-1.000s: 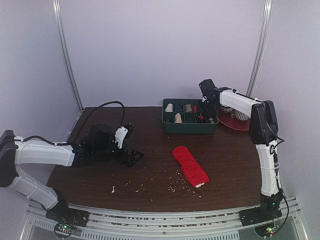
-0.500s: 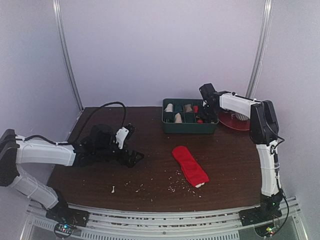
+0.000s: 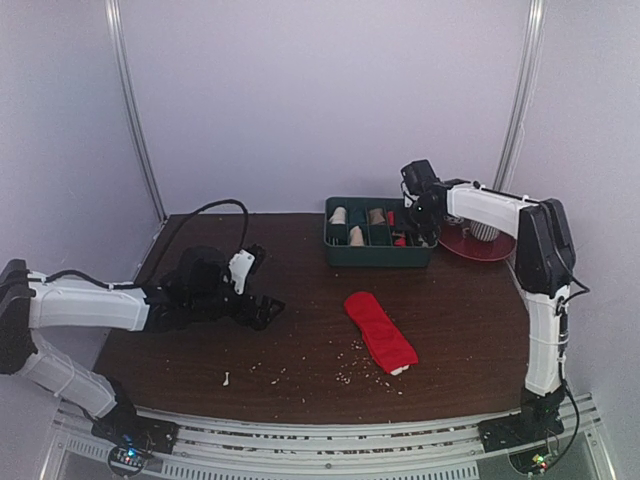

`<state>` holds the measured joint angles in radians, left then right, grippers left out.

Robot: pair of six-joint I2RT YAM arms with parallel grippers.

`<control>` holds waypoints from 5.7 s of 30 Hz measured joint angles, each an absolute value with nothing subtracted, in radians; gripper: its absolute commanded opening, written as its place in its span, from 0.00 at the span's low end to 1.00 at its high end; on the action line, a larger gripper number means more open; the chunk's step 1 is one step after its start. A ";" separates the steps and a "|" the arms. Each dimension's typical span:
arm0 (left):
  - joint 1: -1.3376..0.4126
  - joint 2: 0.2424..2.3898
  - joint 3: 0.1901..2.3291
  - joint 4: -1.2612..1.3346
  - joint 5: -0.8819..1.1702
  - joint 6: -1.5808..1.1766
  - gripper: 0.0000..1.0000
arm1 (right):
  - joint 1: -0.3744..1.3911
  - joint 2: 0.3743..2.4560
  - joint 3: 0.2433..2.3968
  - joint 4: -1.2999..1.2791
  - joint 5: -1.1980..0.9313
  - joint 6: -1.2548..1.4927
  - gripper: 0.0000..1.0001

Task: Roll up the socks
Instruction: Adjust the pair of socks at the center of the board, then adjust the bag handles on the takeout bag, then pick up the pair of socks from the center of the board, then roll a pair of socks at the center of the board.

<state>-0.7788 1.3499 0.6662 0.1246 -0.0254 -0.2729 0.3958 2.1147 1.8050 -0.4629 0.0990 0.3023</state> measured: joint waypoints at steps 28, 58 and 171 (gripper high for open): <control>-0.779 1.316 0.644 0.143 0.049 -0.444 0.90 | 0.736 1.330 0.496 0.066 -0.147 0.365 0.51; -0.779 1.252 0.576 0.081 0.057 -0.412 0.90 | 1.121 1.382 0.509 0.377 -0.097 0.178 0.81; -1.013 1.897 0.707 0.506 0.505 -0.164 0.00 | 1.184 1.676 0.624 0.397 -0.067 -0.331 0.41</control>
<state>-1.0130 1.8973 0.7074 0.5060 0.5049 -0.1638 1.1843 1.6764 0.6239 0.3973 -0.0669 -0.3305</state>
